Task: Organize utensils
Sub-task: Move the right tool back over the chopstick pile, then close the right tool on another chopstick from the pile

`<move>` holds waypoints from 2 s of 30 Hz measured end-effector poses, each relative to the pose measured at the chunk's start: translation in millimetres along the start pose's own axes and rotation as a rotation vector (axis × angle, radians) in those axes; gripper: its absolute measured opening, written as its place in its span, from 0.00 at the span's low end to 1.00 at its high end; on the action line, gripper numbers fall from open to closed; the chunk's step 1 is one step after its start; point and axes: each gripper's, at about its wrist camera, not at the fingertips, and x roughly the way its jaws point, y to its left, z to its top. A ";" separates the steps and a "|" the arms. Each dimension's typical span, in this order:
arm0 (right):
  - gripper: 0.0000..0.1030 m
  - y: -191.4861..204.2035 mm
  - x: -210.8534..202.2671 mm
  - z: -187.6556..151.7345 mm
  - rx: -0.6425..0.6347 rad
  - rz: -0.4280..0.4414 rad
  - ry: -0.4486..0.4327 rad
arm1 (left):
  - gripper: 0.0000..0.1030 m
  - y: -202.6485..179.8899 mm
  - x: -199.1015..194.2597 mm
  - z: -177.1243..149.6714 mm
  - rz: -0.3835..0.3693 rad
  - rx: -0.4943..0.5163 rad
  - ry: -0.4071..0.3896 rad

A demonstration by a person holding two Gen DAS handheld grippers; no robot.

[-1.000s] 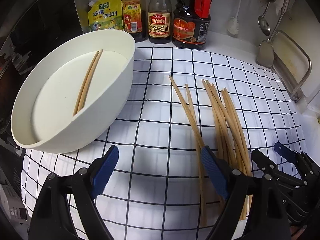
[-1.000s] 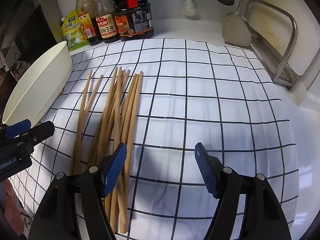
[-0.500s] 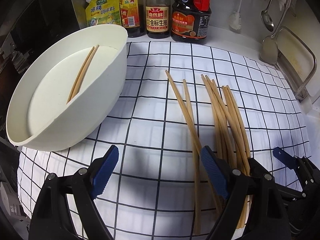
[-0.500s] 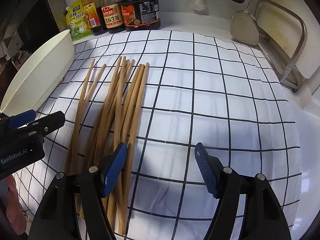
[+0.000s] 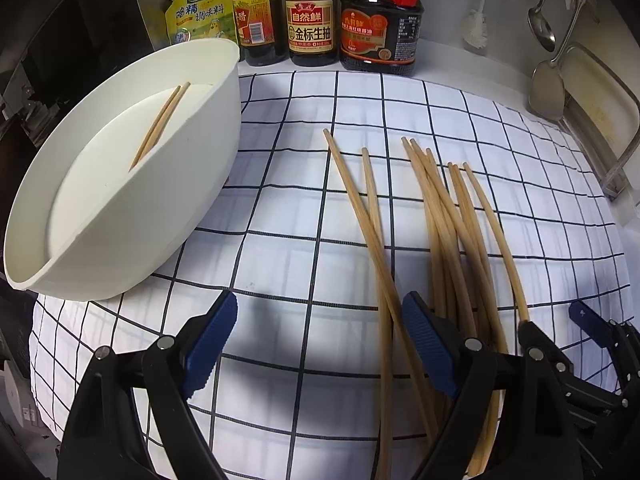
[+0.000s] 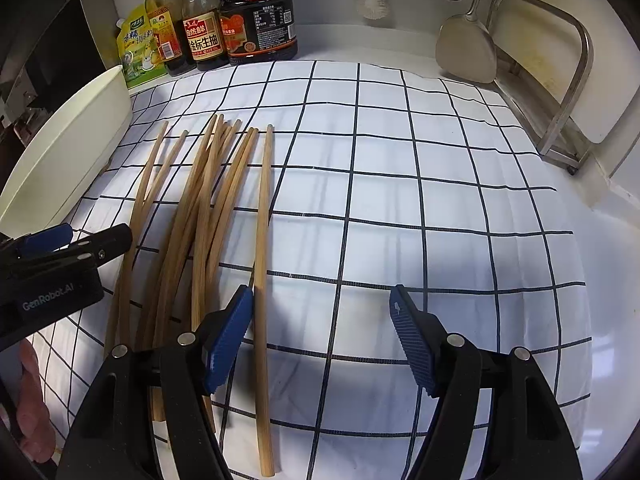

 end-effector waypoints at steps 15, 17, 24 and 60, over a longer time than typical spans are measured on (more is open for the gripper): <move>0.66 0.0 0.2 -0.4 0.007 -0.009 -0.013 | 0.81 25.7 0.9 -7.5 0.049 -0.018 -0.002; 0.66 0.6 1.2 0.3 0.006 -0.019 -0.018 | 0.81 27.2 2.7 -8.3 0.055 -0.020 0.007; 0.66 1.1 4.1 2.9 -0.005 -0.033 -0.030 | 0.81 19.9 -7.5 -3.3 0.023 -0.012 -0.025; 0.06 19.4 0.7 1.3 -0.103 0.042 -0.060 | 0.07 -5.9 11.0 5.6 -0.061 0.060 0.037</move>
